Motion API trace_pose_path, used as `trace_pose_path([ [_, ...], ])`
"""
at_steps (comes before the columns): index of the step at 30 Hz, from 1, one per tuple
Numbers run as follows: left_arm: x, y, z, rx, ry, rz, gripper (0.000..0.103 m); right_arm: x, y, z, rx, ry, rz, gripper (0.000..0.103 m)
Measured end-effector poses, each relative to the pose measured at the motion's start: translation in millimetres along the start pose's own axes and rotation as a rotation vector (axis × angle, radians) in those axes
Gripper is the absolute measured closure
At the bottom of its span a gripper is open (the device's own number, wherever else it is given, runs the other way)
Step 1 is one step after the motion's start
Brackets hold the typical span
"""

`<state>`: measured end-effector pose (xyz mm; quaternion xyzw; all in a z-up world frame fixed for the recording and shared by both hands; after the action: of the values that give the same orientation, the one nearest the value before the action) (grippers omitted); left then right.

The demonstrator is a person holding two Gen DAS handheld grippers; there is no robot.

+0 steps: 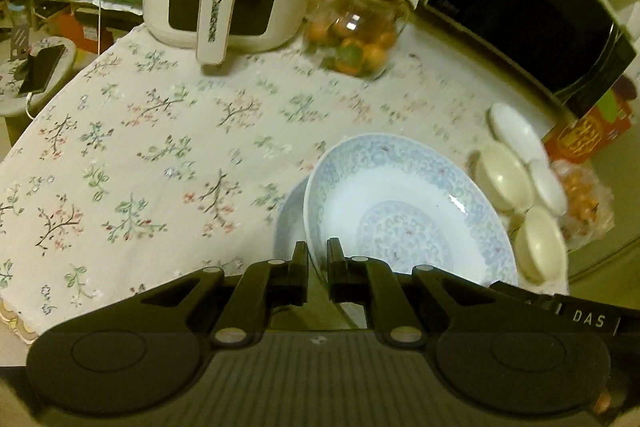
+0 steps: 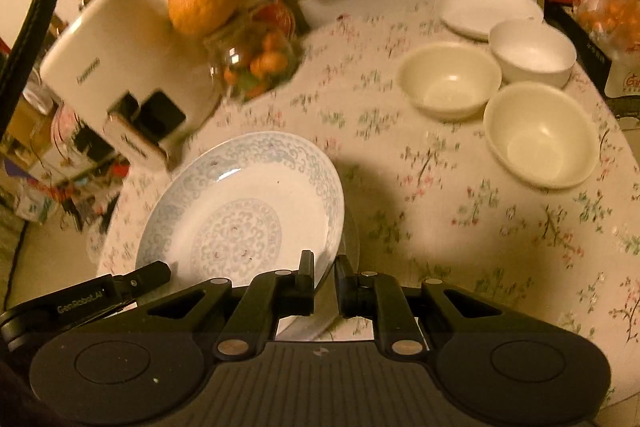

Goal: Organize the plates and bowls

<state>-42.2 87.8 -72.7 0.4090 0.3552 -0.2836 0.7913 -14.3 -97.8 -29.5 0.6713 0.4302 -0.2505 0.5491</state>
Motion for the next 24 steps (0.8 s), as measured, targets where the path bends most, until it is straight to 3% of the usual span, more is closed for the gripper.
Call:
trace_pose_path([
  [9, 10.4, -4.6, -9.6, 0.025, 0.036, -0.011, 0.096, 21.4, -14.6, -9.2, -0.033, -0.026, -0.06, 0.091],
  [24, 20.0, -6.9, -13.6, 0.044, 0.067, -0.02, 0.096, 35.4, -19.2, -11.1, -0.035, -0.053, -0.088, 0.091],
])
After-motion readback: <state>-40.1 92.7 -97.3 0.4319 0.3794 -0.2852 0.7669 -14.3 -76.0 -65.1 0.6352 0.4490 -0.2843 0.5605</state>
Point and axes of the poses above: each gripper's, at about its wrist camera, not at the fingertips, and x roughly the way its jaws point, z to its right, y to its top, the point moved 4 cm from there along x, roughly the way its jaws point, and after that the axes turned 13 degrees about -x, right-handed, at the moved point
